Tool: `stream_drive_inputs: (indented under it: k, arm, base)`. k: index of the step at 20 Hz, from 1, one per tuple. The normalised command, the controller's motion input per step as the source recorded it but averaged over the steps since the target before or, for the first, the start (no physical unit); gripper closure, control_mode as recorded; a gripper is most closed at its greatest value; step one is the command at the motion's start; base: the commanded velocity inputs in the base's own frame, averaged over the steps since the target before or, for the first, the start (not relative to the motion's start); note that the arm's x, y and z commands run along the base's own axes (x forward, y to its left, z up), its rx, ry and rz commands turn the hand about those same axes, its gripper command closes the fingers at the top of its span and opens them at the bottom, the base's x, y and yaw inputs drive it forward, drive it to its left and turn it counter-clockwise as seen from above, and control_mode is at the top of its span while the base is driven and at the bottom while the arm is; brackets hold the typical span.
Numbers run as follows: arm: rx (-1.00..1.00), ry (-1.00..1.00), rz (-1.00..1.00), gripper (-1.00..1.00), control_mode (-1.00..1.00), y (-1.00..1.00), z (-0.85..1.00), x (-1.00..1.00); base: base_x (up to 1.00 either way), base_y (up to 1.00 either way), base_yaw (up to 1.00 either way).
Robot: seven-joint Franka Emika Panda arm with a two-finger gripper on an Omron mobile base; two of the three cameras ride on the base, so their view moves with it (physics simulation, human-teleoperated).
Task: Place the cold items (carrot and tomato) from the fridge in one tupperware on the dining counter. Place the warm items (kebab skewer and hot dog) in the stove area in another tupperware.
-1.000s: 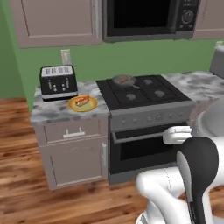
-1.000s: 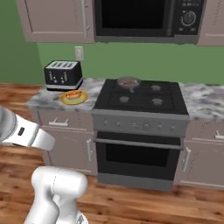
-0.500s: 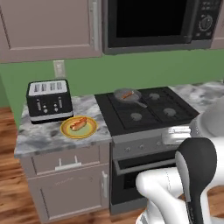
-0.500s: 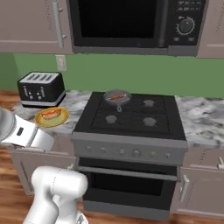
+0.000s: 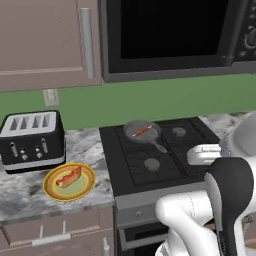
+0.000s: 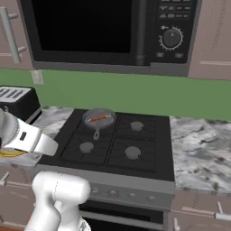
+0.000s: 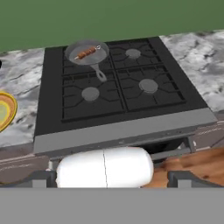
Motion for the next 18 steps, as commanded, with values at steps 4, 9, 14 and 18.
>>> stream_drive_inputs:
  k: [4, 9, 14, 18]
  arm:
    - [0.01, 0.0, 0.0, -1.0, -1.0, 0.0, 0.0, 0.5]
    - [0.01, 0.0, 0.0, -1.0, -1.0, 0.02, -0.09, 0.97]
    - [0.0, -0.11, 0.0, -1.0, -1.0, 0.09, -0.47, 0.74]
    - [0.0, -0.14, 0.0, -1.0, -1.0, 0.04, -0.53, 0.68]
  base:
    - [0.5, 0.0, 0.01]
    - [0.0, 0.0, 0.0]
    - [0.0, 0.0, 0.0]
    - [0.0, 0.0, 0.0]
